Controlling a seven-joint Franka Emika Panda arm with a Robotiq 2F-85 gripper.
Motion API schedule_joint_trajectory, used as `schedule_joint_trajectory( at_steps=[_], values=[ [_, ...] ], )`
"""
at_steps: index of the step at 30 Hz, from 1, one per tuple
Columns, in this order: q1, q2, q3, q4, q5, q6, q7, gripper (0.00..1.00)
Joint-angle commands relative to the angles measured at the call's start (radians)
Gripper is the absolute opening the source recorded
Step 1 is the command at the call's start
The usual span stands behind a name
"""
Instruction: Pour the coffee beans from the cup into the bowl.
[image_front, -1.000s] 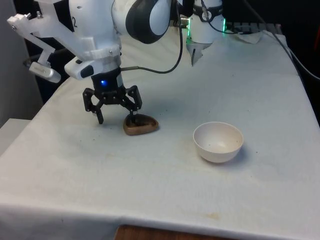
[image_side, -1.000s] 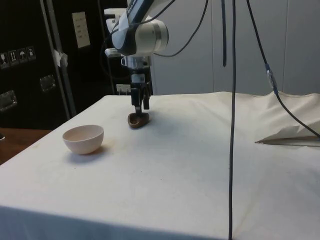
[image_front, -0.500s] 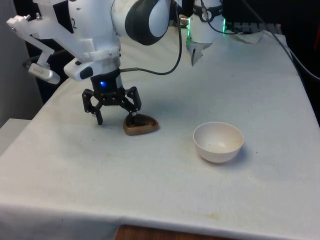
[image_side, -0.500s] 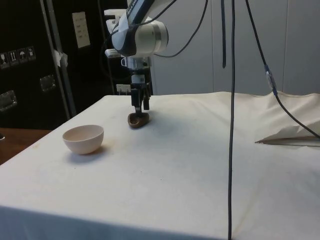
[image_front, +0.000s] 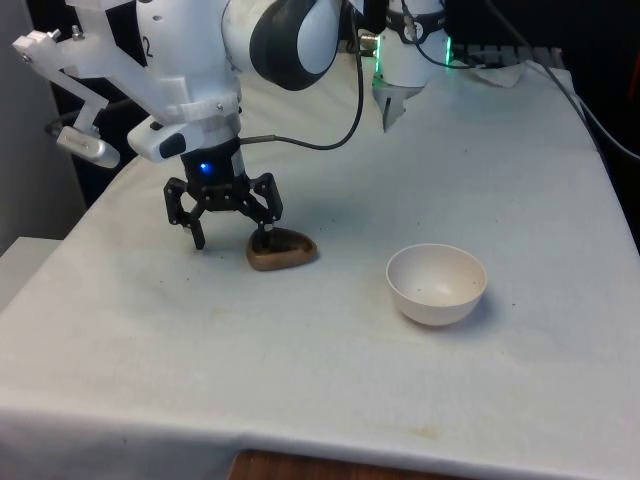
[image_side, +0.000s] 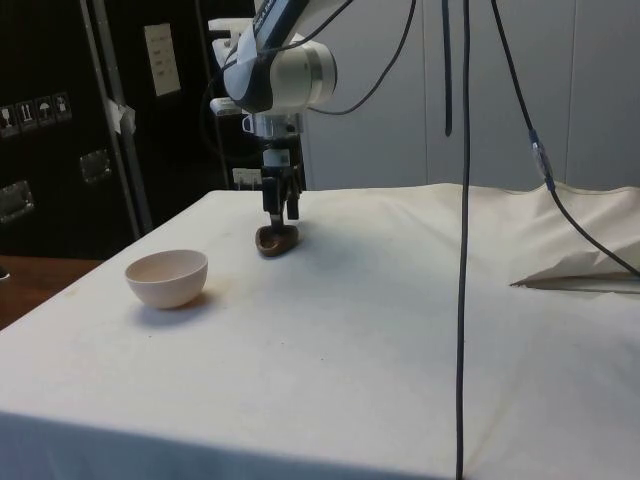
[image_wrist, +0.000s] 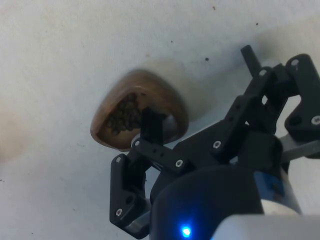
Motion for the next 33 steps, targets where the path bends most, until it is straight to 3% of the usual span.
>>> schedule_joint_trajectory(
  at_steps=[1, 2, 7, 8, 9, 13, 16, 17, 25, 26, 28, 29, 33],
  values=[
    [0.0, 0.0, 0.0, 0.0, 0.0, 0.0, 0.0, 1.0],
    [-0.005, 0.002, 0.003, 0.004, 0.004, -0.002, -0.004, 1.0],
    [-0.005, 0.002, 0.003, 0.004, 0.004, -0.003, -0.004, 1.0],
    [0.0, 0.0, 0.0, 0.0, 0.0, 0.0, 0.0, 1.0],
    [-0.005, 0.002, 0.003, 0.004, 0.004, -0.003, -0.004, 1.0],
    [-0.004, 0.001, 0.002, 0.003, 0.003, -0.002, -0.003, 1.0],
    [0.0, 0.0, 0.0, 0.0, 0.0, 0.0, 0.0, 0.83],
    [-0.002, 0.001, 0.002, 0.002, 0.002, -0.001, -0.002, 0.83],
    [0.0, -0.003, 0.0, 0.0, 0.0, -0.001, 0.0, 0.39],
    [-0.001, 0.0, 0.0, 0.0, 0.001, 0.0, -0.002, 0.39],
    [0.0, -0.001, 0.0, 0.0, 0.001, 0.0, -0.001, 0.29],
    [0.0, -0.001, 0.0, 0.0, 0.002, 0.0, -0.002, 0.19],
    [0.0, -0.002, 0.0, 0.0, 0.002, -0.001, -0.002, 0.12]
  ],
)
